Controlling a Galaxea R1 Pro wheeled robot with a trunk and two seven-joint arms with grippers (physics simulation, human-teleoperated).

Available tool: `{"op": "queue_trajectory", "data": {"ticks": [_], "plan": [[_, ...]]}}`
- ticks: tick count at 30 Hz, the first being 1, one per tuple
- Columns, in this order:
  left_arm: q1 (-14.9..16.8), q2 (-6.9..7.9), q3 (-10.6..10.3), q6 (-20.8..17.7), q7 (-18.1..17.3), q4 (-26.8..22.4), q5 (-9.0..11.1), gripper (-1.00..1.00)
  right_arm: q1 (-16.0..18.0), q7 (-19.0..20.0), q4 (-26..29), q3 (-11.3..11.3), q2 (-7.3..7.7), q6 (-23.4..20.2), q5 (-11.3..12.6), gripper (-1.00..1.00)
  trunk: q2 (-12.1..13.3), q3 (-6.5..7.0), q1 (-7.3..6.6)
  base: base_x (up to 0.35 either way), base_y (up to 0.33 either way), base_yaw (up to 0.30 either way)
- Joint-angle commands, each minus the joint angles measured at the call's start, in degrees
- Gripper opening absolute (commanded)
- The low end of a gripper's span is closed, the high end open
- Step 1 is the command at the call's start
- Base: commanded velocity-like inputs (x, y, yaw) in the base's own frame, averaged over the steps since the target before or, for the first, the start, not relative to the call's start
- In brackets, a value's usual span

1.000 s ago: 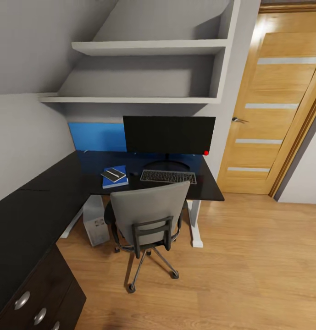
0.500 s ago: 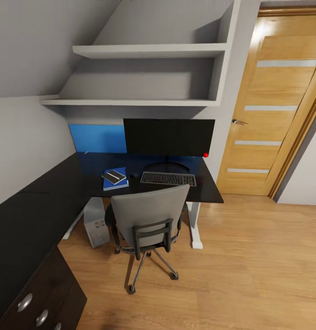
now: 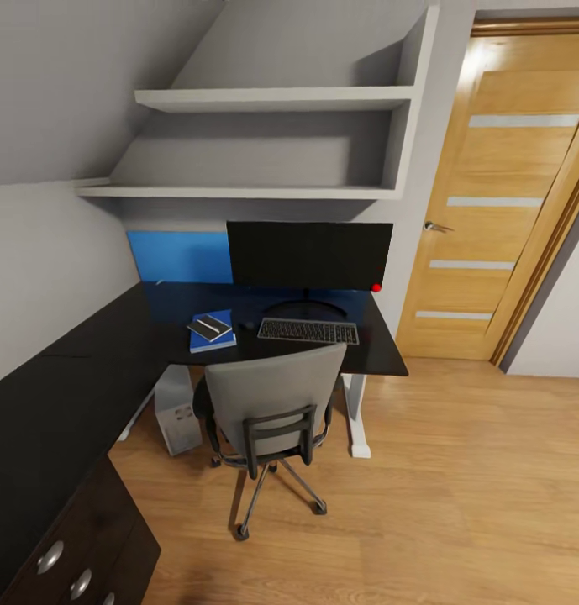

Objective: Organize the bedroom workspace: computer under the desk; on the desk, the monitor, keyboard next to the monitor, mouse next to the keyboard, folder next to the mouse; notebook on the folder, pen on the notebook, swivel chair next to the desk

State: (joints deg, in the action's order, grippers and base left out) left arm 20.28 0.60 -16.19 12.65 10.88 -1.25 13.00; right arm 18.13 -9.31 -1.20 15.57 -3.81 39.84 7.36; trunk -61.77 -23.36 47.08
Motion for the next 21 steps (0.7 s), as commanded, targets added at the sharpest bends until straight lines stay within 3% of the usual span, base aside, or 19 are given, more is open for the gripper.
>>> {"op": "queue_trajectory", "data": {"ticks": [1, 21], "plan": [[0.0, 0.01, -0.5, 0.2, 0.1, 0.0, 0.5, 1.00, 0.1, -0.1, -0.1, 0.5, -0.02, 0.2, 0.5, 1.00, 0.4, 0.13, -0.23, 0.000, 0.000, 0.000], [0.0, -0.07, -0.5, -0.1, 0.1, 0.0, 0.5, 1.00, 0.1, -0.1, -0.1, 0.5, -0.05, 0.2, 0.5, 1.00, 8.4, 3.72, -4.62, 0.000, 0.000, 0.000]]}}
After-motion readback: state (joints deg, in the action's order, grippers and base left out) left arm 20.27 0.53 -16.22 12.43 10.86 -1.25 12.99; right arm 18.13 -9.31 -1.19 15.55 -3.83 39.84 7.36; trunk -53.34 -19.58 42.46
